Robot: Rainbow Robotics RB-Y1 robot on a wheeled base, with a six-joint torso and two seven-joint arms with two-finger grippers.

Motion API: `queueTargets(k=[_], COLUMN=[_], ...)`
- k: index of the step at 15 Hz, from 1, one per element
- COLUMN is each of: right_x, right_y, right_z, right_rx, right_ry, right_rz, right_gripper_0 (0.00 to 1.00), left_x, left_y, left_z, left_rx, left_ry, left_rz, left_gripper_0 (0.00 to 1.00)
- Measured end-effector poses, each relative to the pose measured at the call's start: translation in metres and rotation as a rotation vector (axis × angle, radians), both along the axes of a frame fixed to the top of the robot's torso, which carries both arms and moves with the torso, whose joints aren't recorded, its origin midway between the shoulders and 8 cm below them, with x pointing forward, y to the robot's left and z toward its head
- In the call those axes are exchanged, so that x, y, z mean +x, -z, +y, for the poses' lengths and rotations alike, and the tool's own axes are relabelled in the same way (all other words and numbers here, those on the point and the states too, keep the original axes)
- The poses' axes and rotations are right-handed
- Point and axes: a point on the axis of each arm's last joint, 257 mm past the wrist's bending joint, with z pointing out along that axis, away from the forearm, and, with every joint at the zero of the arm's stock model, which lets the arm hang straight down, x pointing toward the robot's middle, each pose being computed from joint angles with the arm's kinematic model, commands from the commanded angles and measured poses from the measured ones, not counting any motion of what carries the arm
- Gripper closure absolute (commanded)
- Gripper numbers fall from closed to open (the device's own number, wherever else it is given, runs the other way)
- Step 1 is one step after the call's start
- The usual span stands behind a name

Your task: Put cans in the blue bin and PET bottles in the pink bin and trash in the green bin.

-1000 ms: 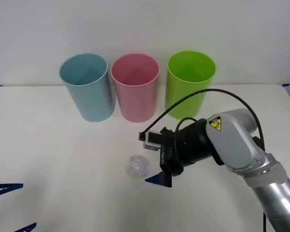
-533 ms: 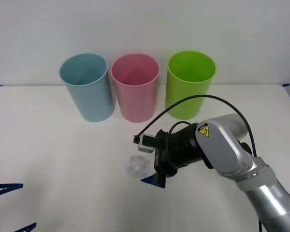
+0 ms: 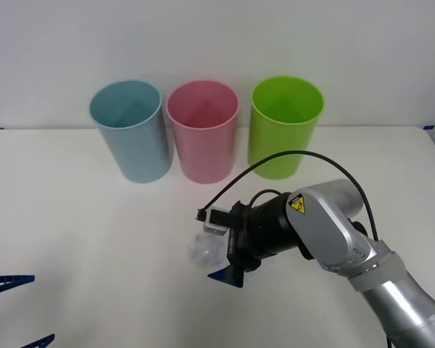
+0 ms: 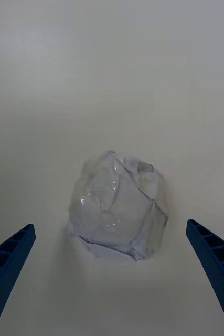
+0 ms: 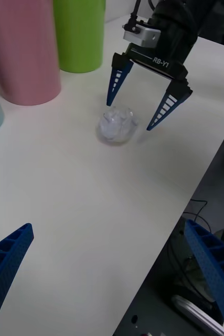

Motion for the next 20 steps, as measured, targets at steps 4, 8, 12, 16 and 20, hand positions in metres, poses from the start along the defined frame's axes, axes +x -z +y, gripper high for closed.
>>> queueTargets(k=[4,8,12,16,20], right_x=[-0.001,0.004,0.008,0.012,0.008], right_y=[0.002,0.010,0.013,0.020,0.021], right_z=[0.006,0.012,0.015,0.015,0.020], right_rx=[0.002,0.001,-0.001,-0.005,0.006], right_ry=[0.008,0.026,0.036,0.041,0.032], right_rz=[0.003,0.009,0.004,0.003,0.013], right_gripper_0=[0.00,0.00,0.00,0.00,0.00], left_x=[0.000,0.000,0.000,0.000,0.000], left_y=[0.000,0.000,0.000,0.000,0.000], left_z=[0.000,0.000,0.000,0.000,0.000], left_rx=[0.000,0.000,0.000,0.000,0.000], left_ry=[0.000,0.000,0.000,0.000,0.000], left_rz=[0.000,0.000,0.000,0.000,0.000], left_gripper_0=[0.00,0.00,0.00,0.00,0.00])
